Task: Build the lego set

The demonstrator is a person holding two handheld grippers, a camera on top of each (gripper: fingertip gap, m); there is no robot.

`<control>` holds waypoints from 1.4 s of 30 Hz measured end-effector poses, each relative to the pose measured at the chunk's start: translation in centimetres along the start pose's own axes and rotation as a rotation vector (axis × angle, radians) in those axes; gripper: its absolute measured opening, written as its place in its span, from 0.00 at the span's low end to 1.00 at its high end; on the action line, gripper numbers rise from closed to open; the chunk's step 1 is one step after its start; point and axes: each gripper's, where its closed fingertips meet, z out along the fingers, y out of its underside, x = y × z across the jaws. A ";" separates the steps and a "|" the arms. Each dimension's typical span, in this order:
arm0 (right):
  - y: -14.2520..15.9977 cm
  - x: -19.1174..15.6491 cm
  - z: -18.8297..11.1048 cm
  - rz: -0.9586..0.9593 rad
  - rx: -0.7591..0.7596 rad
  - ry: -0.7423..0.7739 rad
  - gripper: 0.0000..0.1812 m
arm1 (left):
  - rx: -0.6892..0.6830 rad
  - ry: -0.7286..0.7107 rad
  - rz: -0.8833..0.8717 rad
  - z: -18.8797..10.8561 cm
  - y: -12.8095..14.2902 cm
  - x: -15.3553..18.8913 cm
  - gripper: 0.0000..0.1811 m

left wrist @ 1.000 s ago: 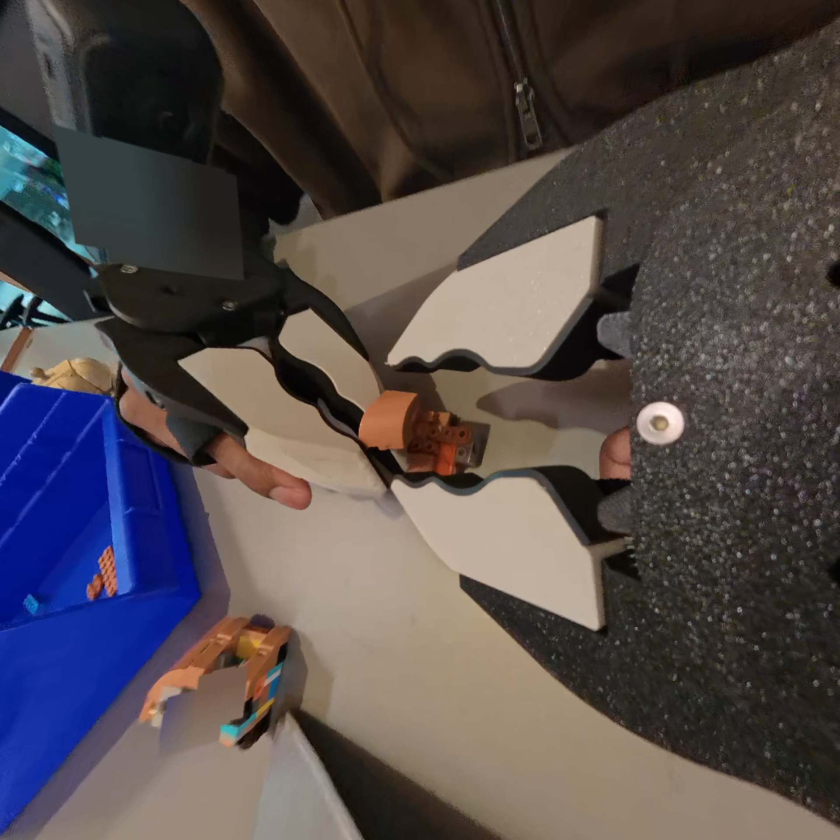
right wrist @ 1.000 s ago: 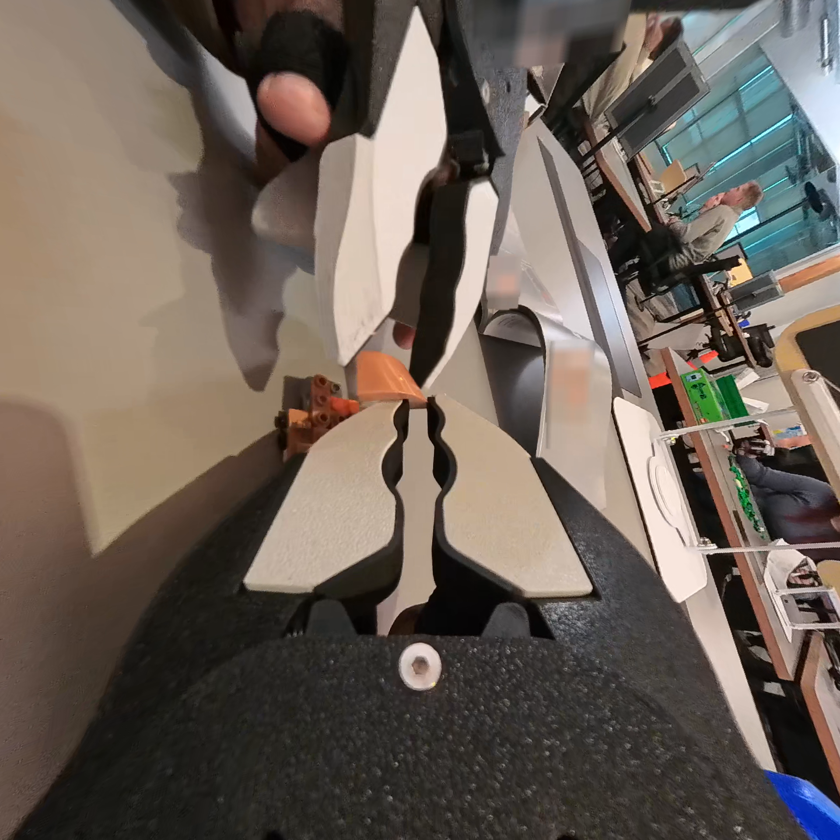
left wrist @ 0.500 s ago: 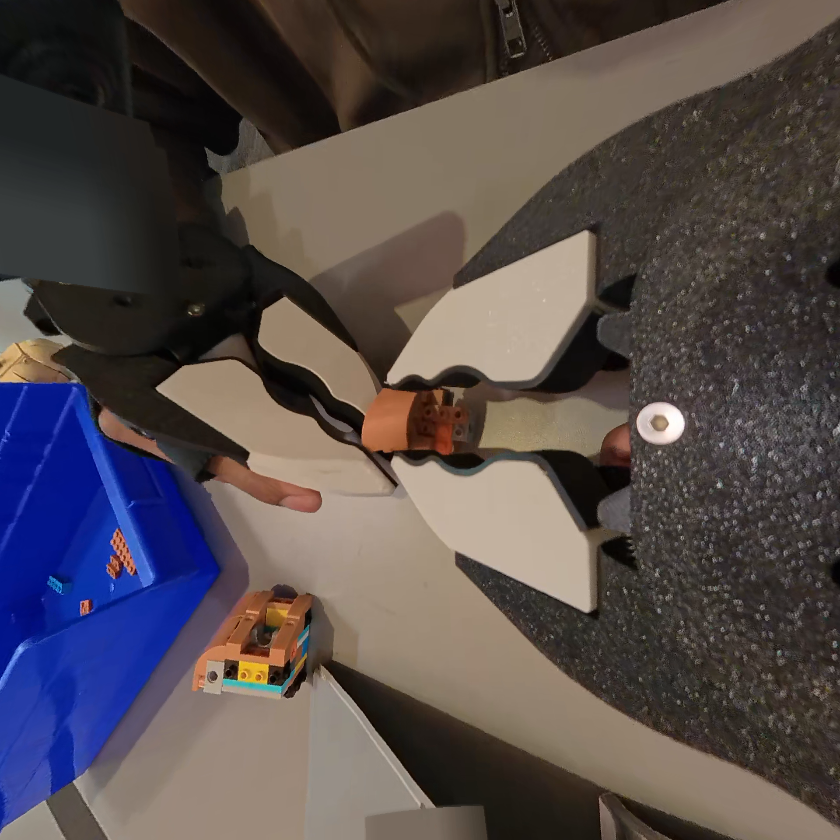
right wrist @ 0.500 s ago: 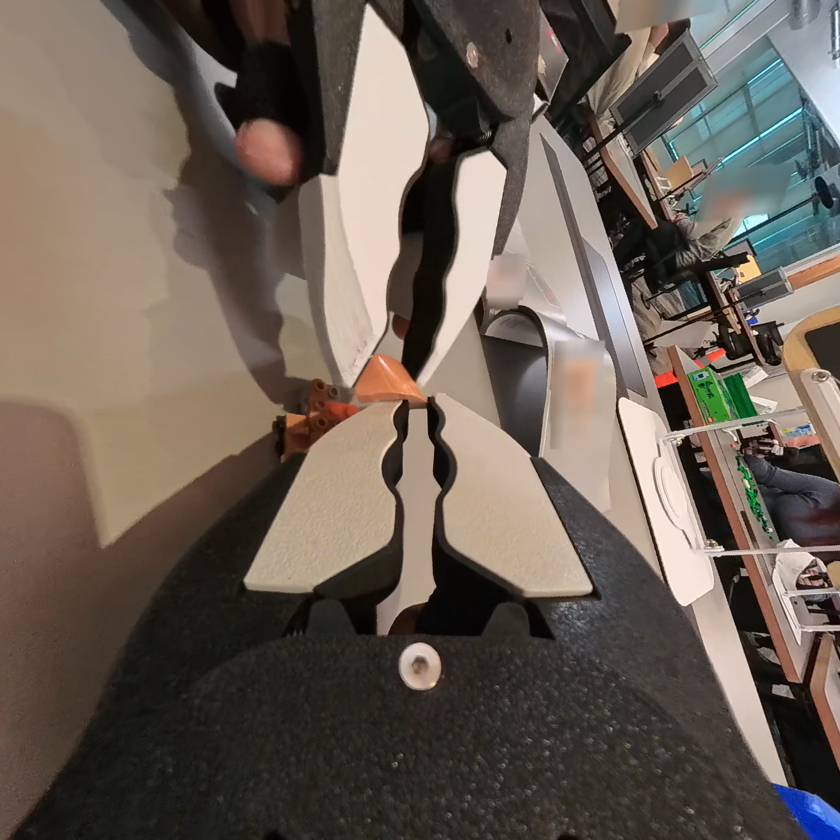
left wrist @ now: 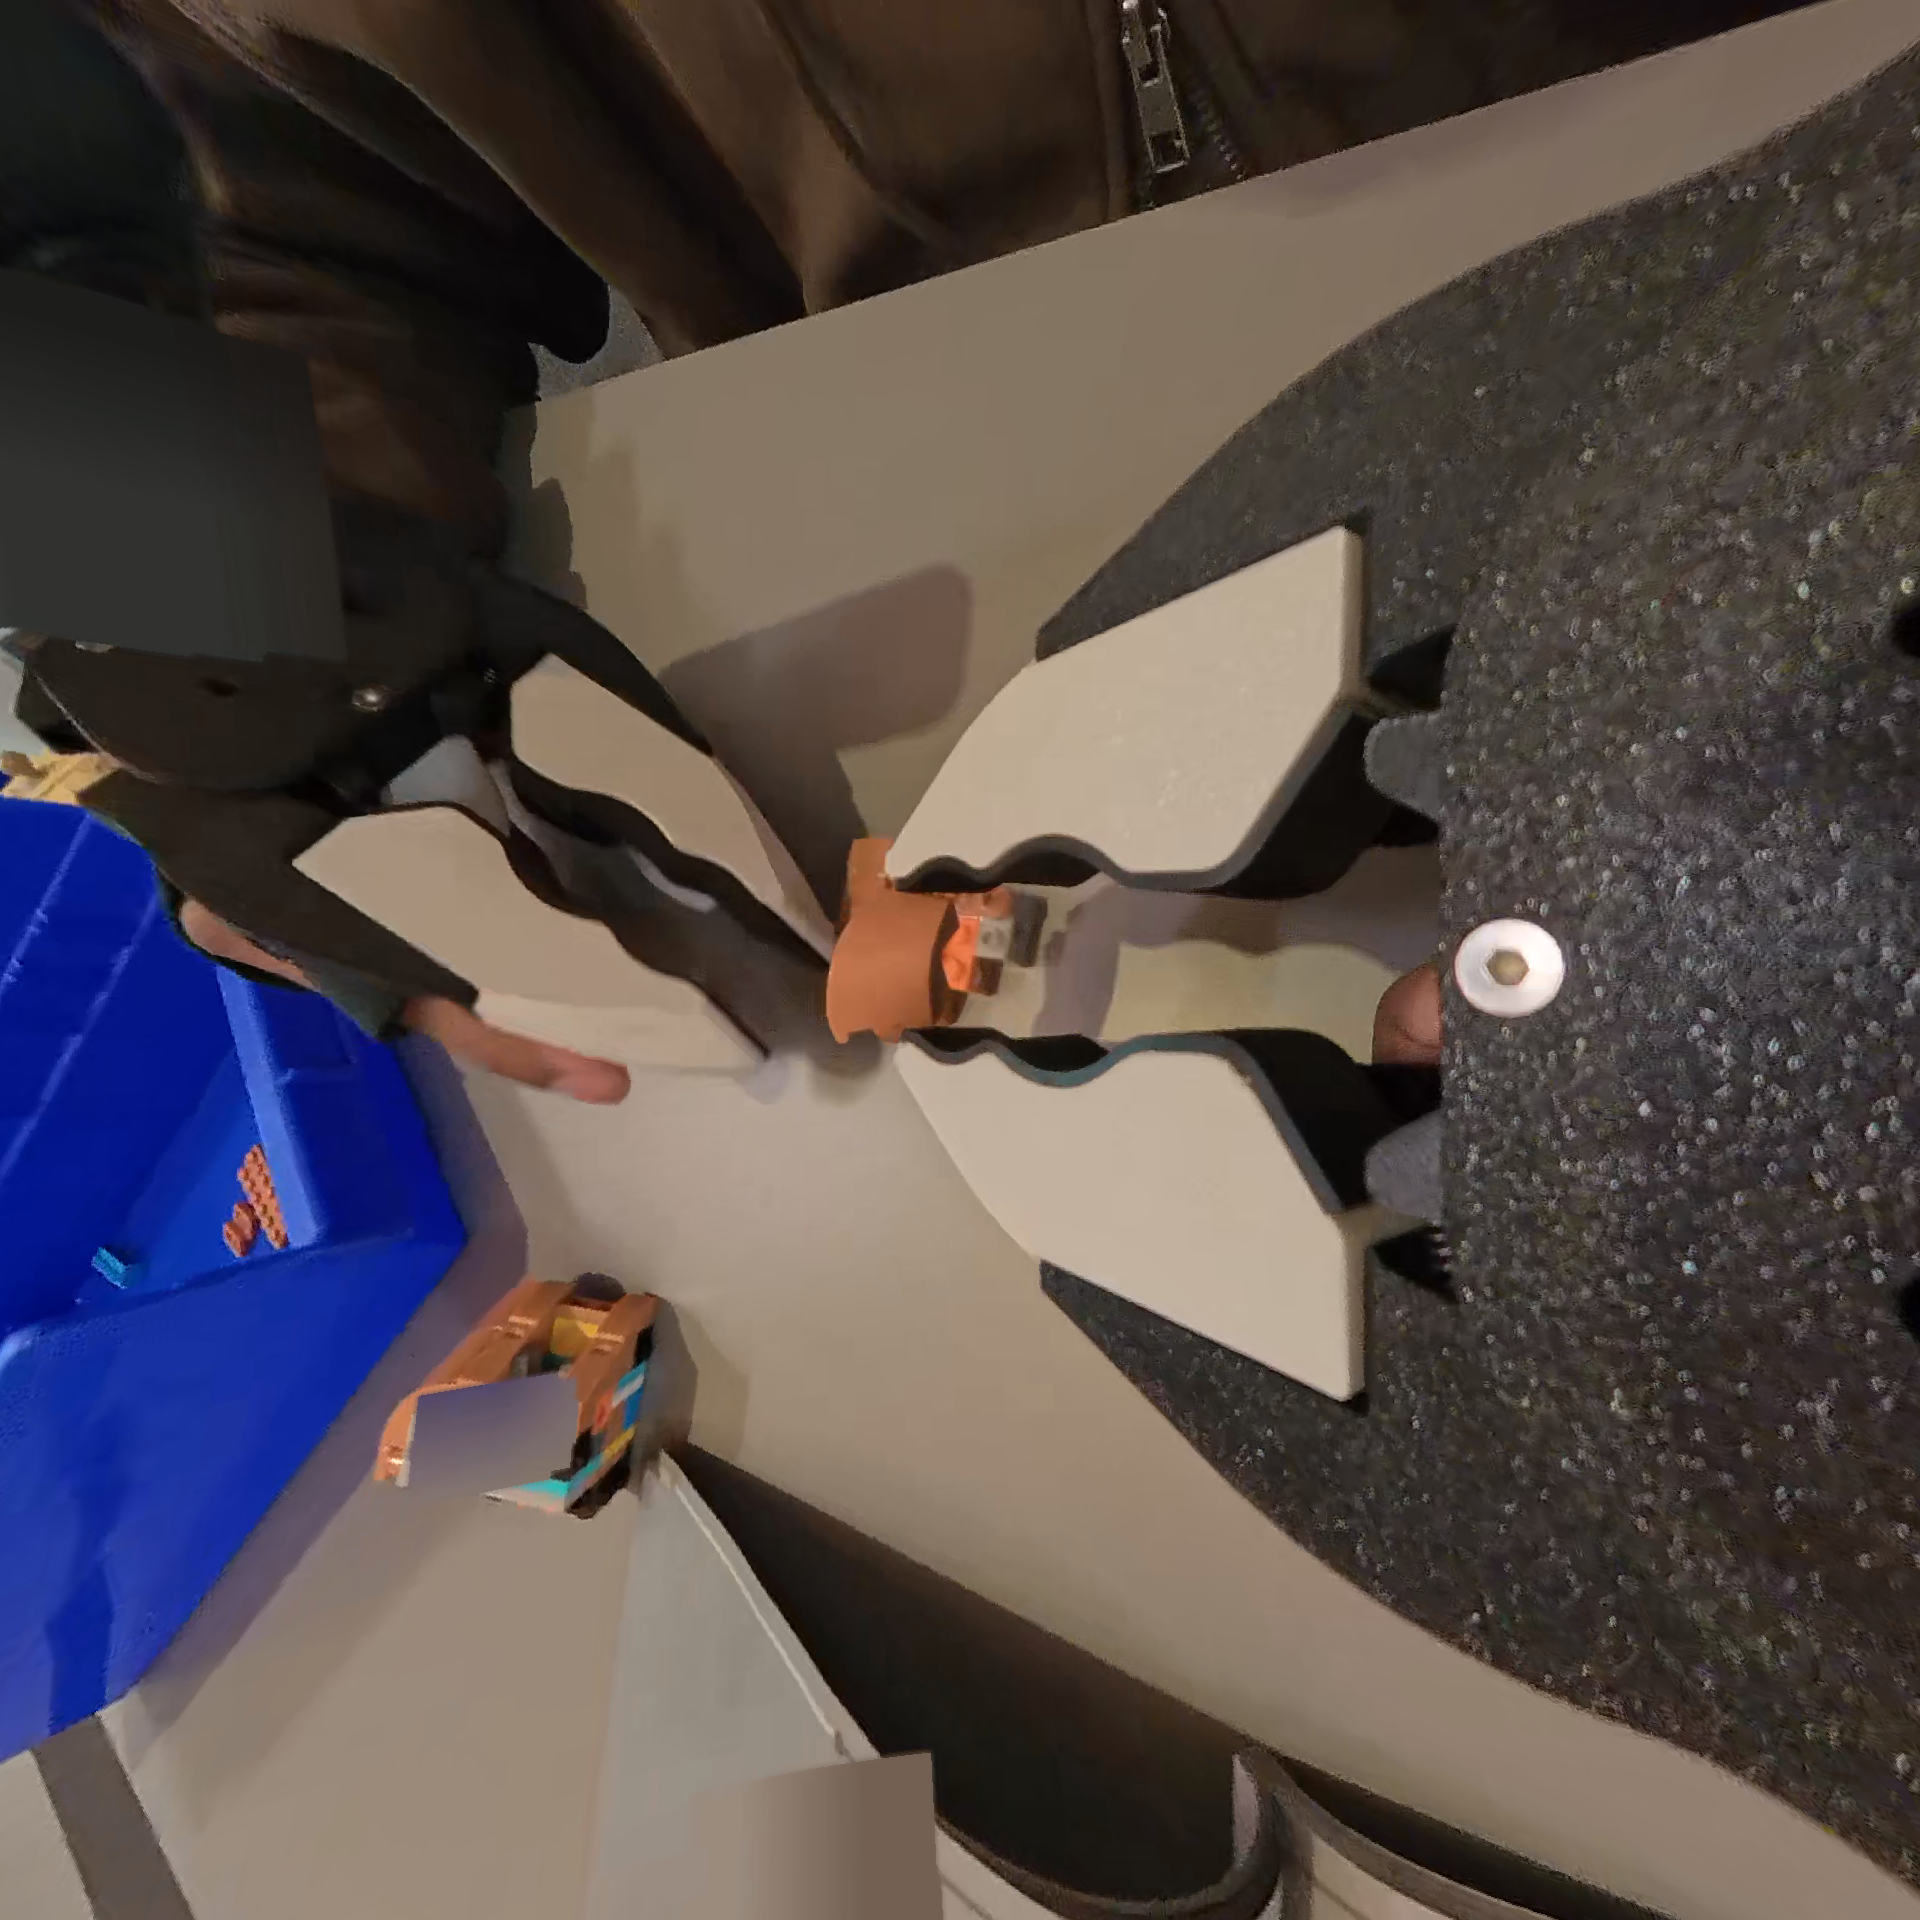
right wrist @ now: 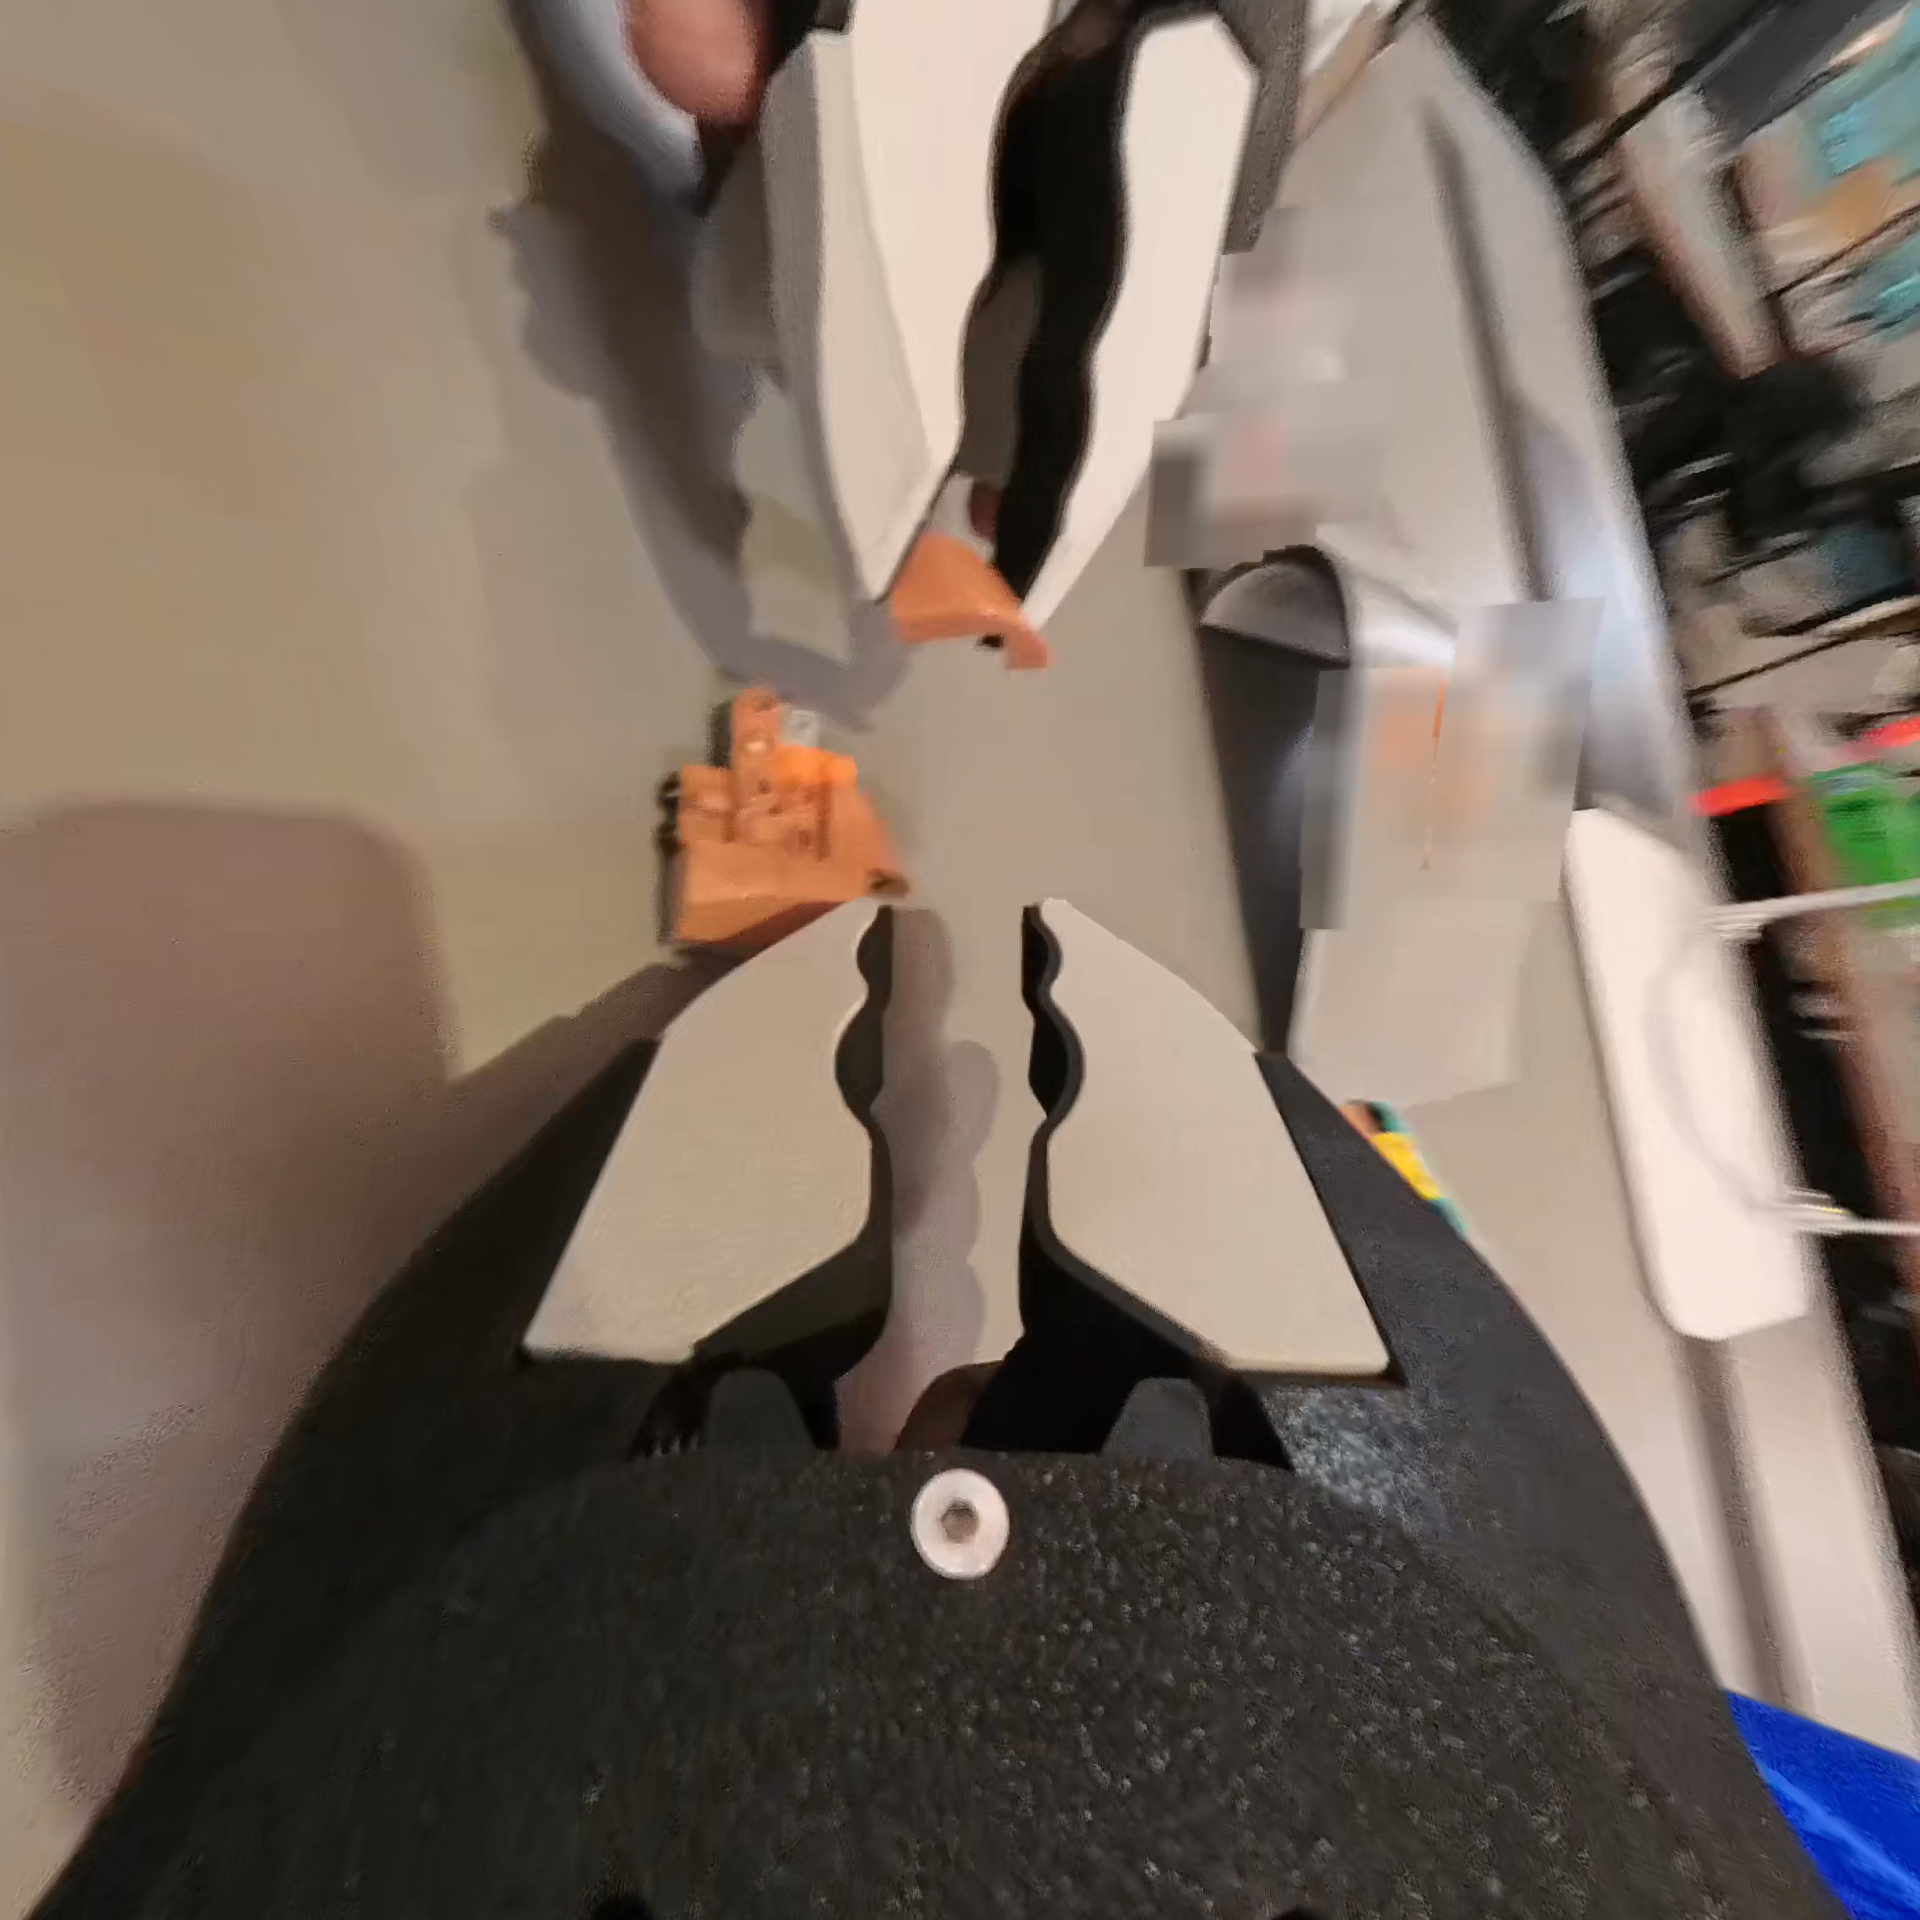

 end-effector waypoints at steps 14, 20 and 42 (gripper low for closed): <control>-0.6 -3.5 0.8 0.278 -0.028 -0.273 0.30 | -0.107 0.018 -0.117 0.4 1.7 -0.3 0.14; -0.9 -3.4 0.4 0.358 -0.057 -0.269 0.34 | -0.114 0.002 -0.132 0.3 1.9 -0.5 0.14; -1.0 -3.5 1.5 0.516 -0.137 -0.109 0.20 | -0.168 0.046 -0.186 0.6 2.6 -0.3 0.14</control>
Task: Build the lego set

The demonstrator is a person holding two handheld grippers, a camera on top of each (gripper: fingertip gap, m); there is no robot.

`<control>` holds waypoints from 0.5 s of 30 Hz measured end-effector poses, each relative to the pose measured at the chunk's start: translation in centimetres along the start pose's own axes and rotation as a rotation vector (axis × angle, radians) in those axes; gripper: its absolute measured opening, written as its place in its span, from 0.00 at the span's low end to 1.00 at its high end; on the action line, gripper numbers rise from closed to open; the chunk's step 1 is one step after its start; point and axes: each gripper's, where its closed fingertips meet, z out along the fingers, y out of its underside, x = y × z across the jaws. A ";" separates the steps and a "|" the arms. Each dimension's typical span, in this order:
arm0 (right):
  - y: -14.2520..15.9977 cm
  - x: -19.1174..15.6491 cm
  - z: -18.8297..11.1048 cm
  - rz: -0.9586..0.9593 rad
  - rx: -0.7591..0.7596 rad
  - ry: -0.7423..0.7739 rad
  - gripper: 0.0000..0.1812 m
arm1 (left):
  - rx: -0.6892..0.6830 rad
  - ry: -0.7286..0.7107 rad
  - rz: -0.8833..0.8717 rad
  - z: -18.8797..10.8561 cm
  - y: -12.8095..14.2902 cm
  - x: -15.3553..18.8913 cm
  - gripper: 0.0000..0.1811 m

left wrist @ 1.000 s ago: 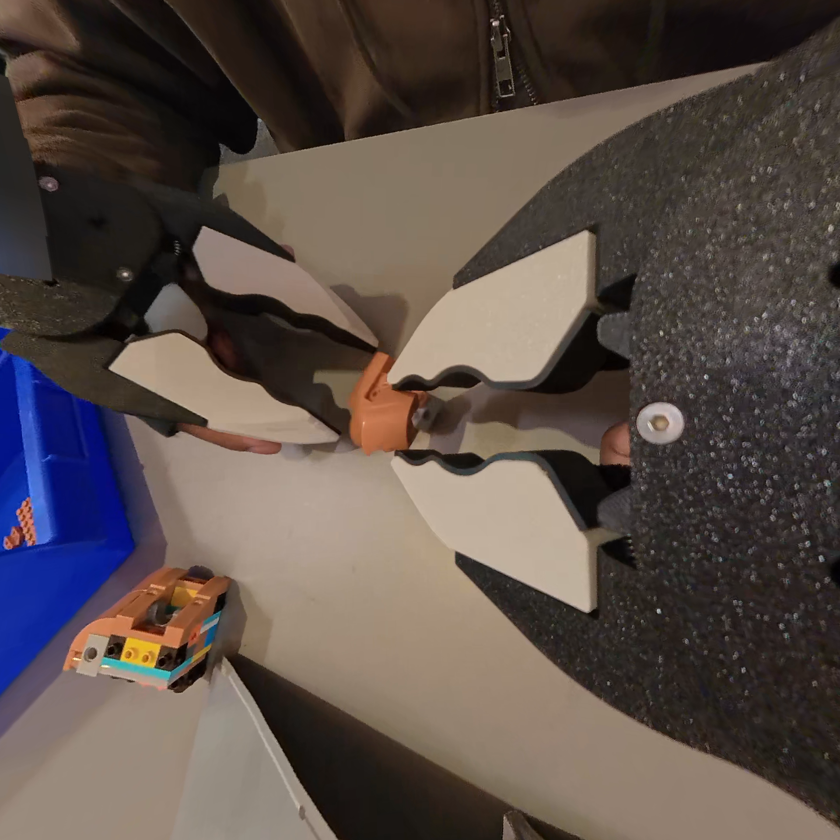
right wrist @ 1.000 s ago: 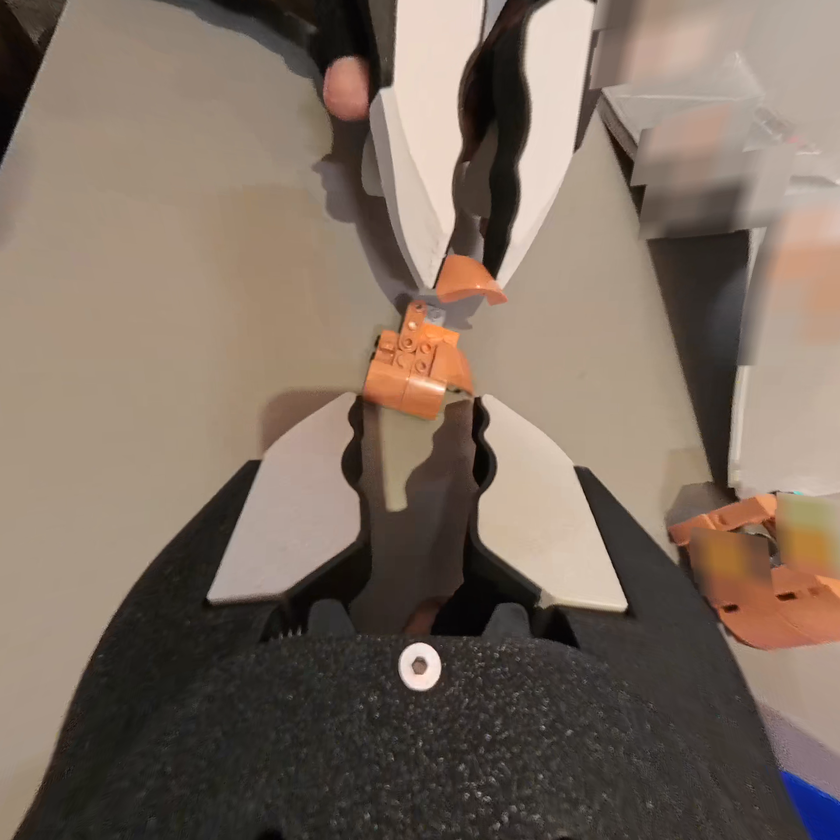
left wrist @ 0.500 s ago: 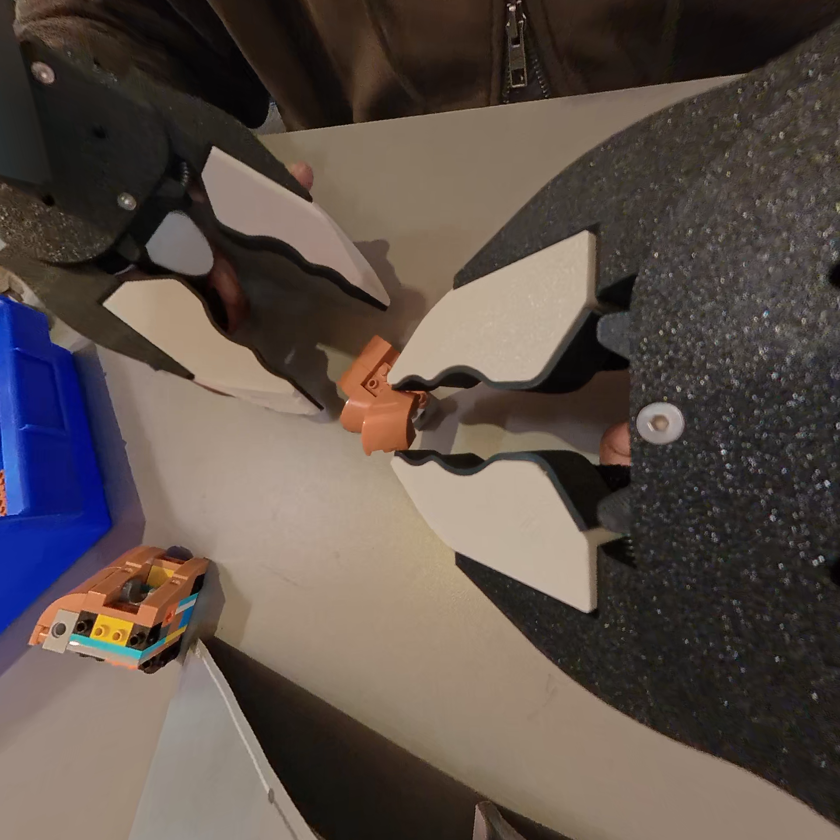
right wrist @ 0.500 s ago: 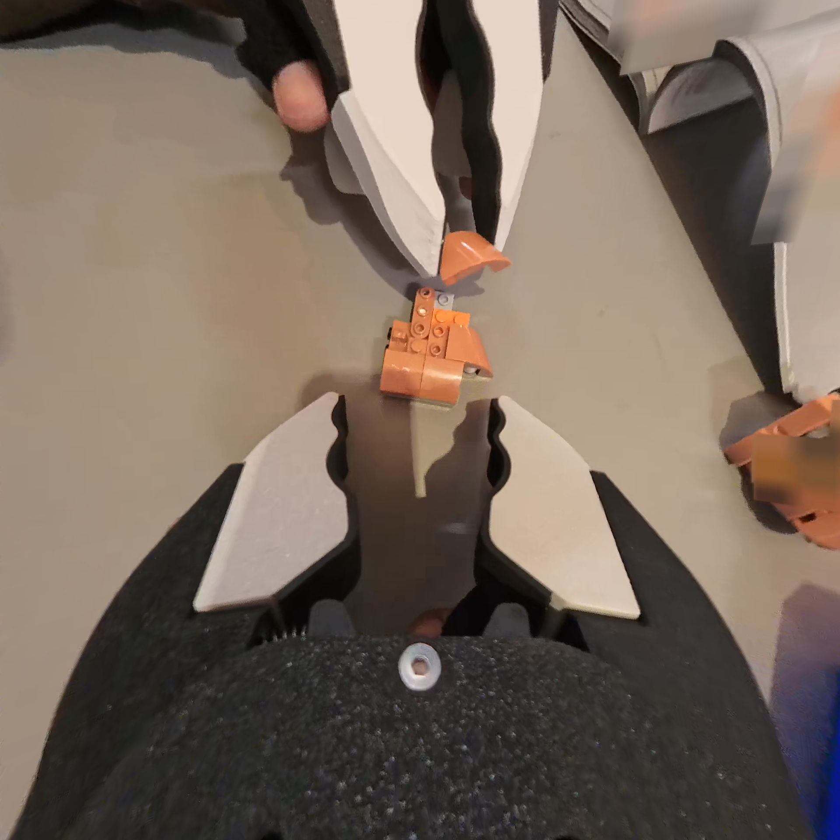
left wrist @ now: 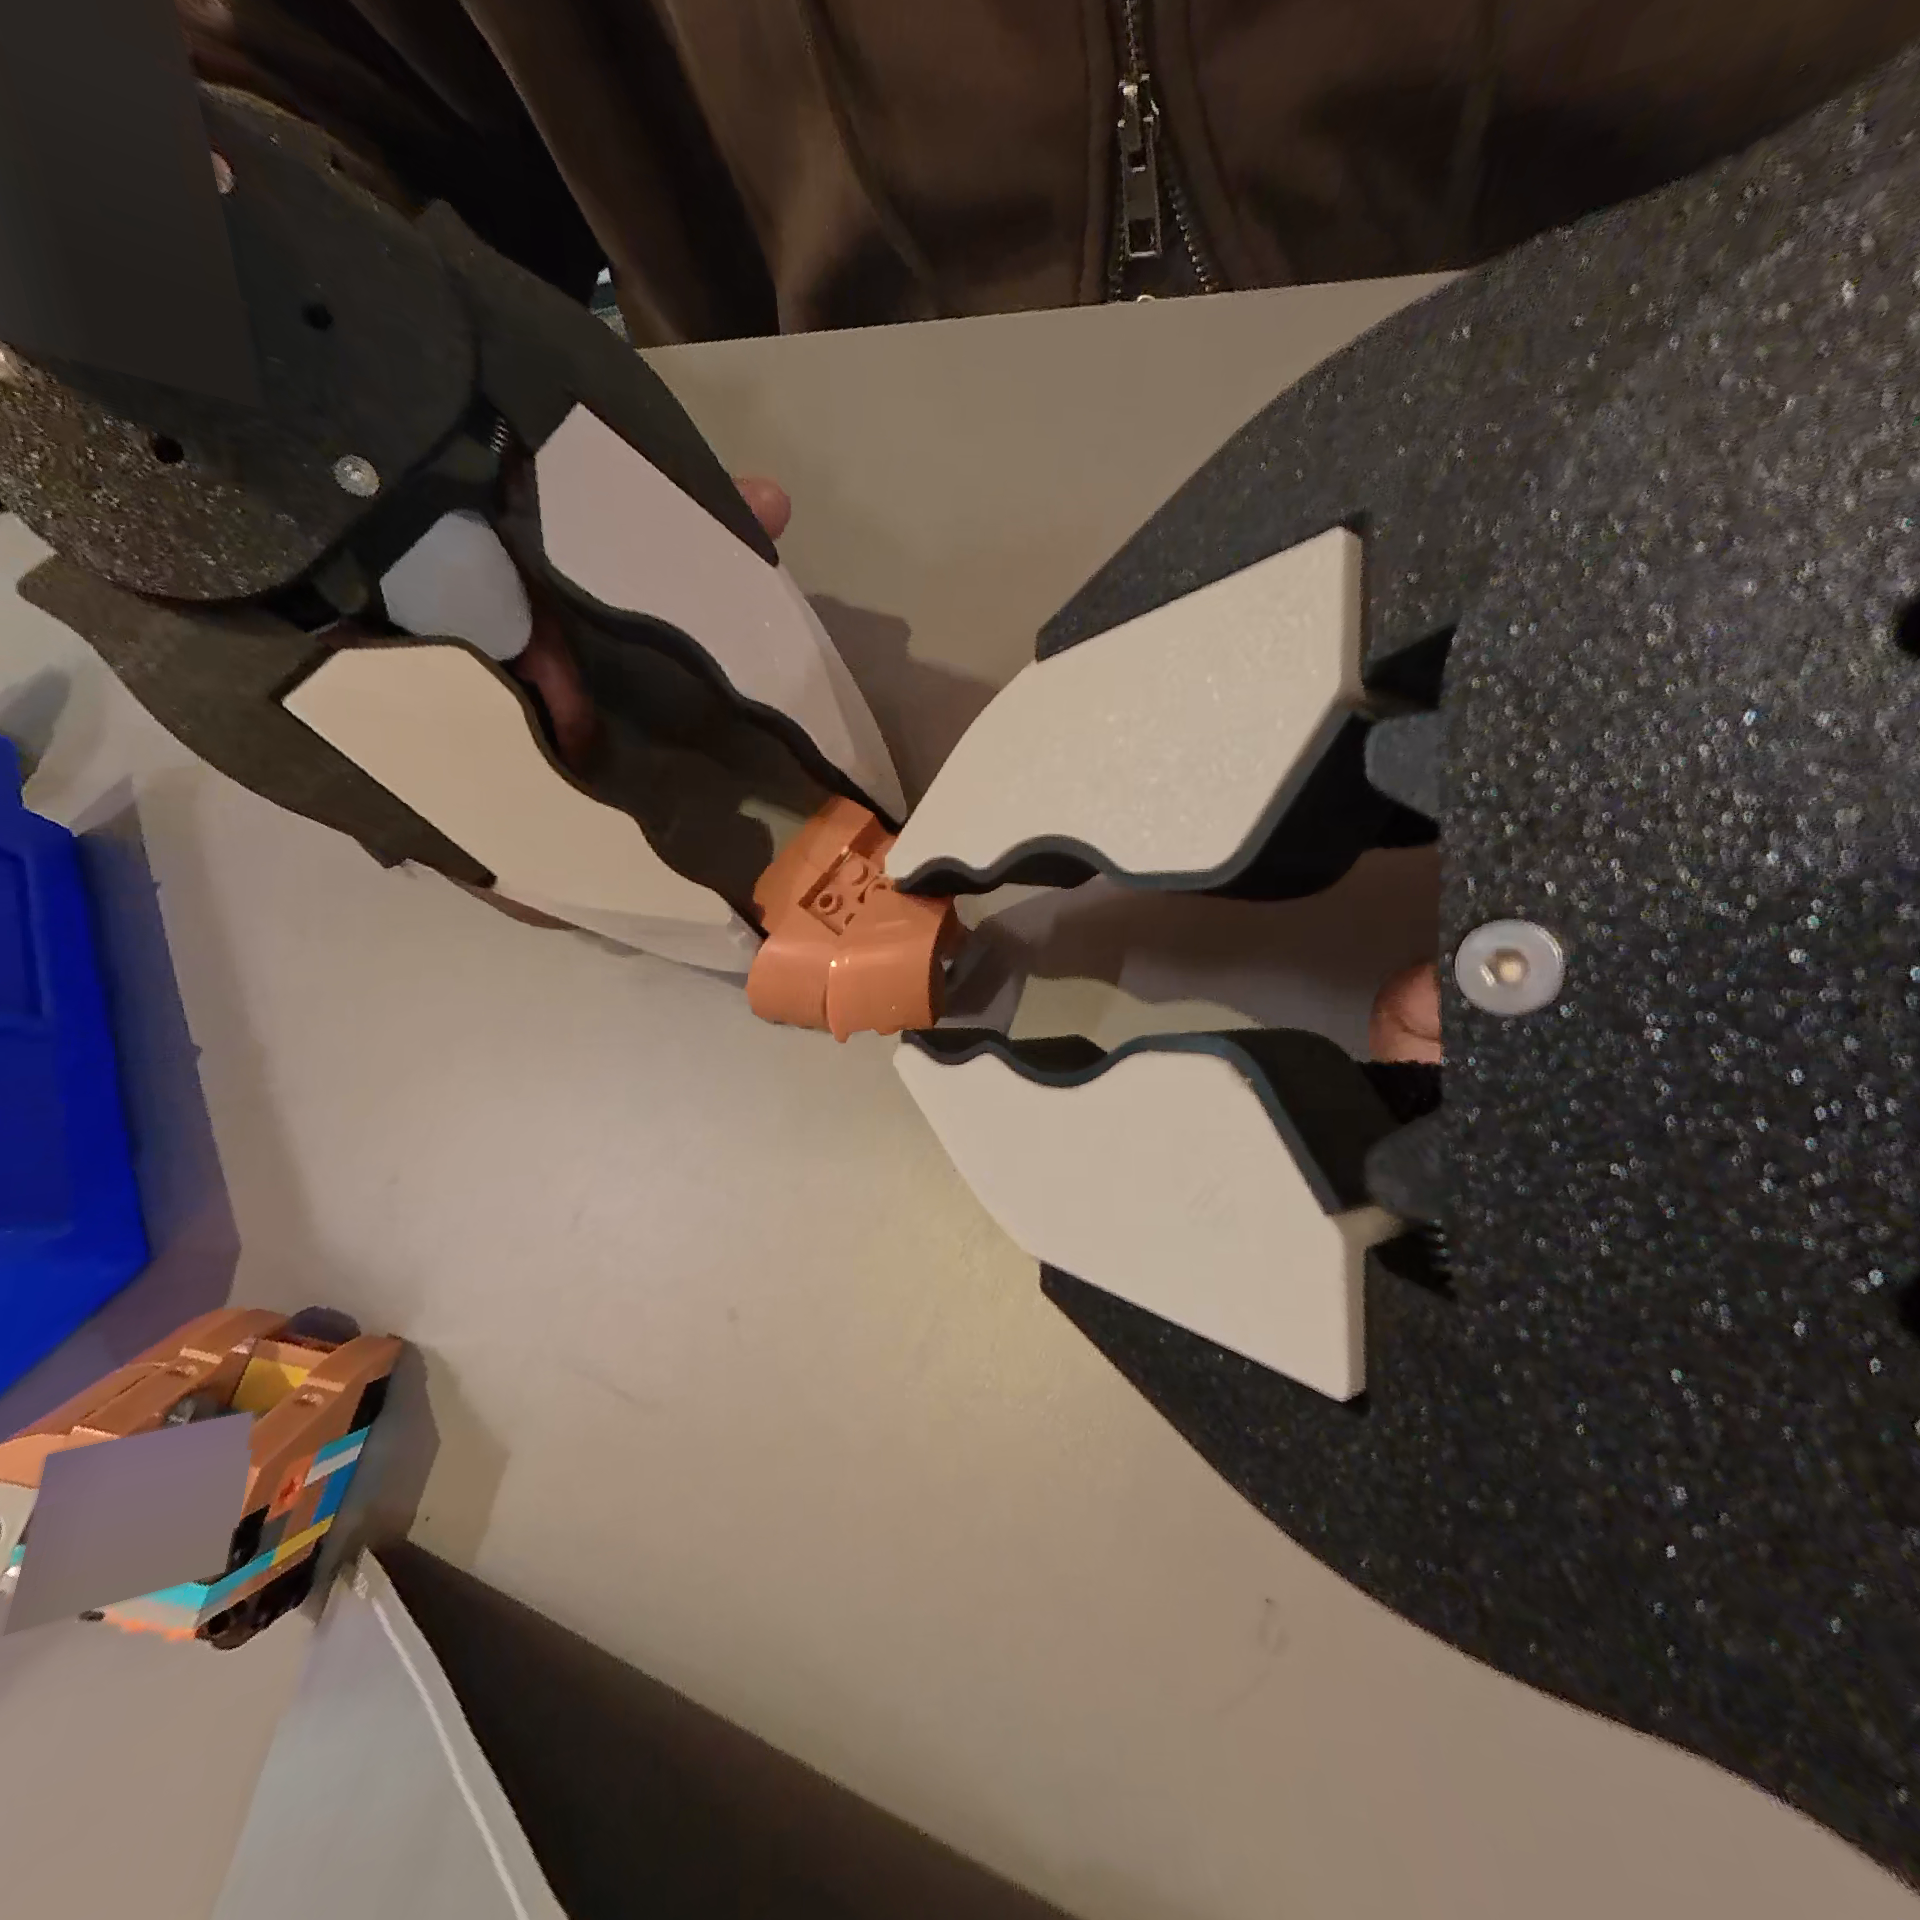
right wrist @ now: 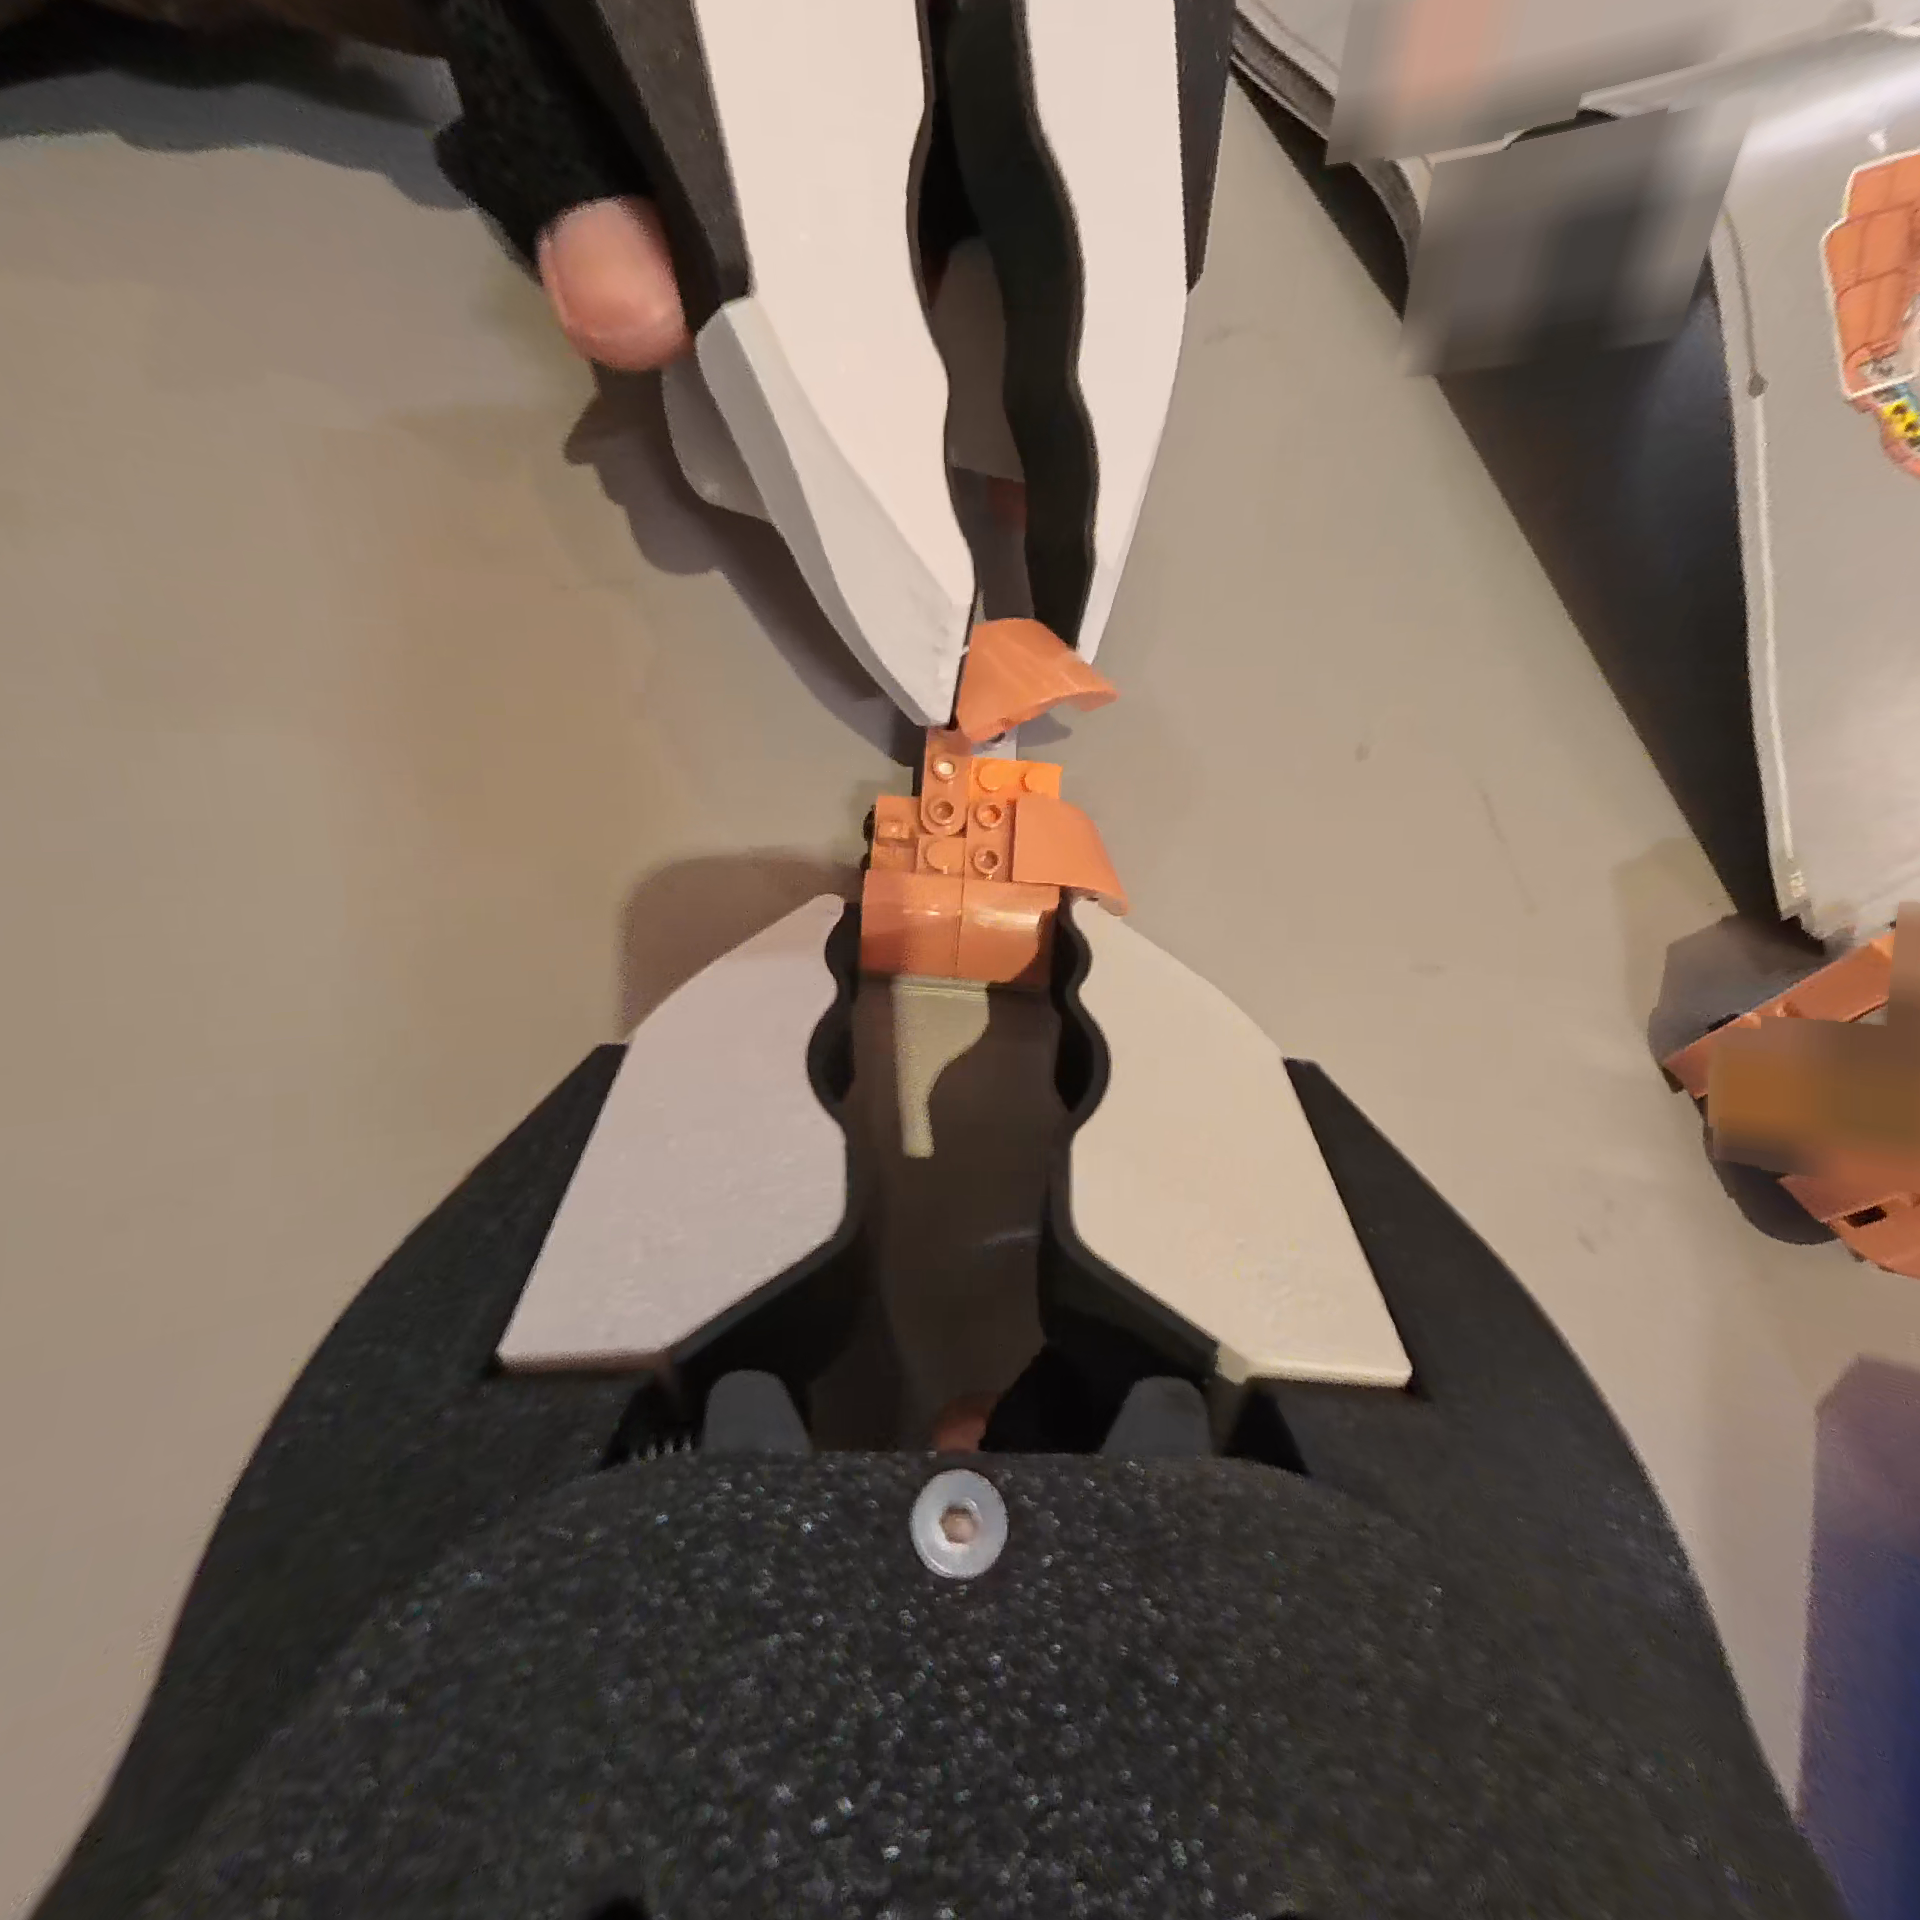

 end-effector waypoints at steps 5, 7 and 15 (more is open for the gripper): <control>-0.6 0.0 -0.4 -0.169 0.065 0.042 0.20 | 0.010 0.028 -0.011 -0.2 -0.1 0.3 0.14; -0.8 0.2 -0.6 -0.236 0.080 0.075 0.19 | 0.010 0.034 -0.008 -0.3 -0.1 0.5 0.13; -1.6 -0.4 -1.2 -0.445 0.144 0.152 0.19 | -0.011 0.049 0.048 -0.4 -0.1 1.5 0.14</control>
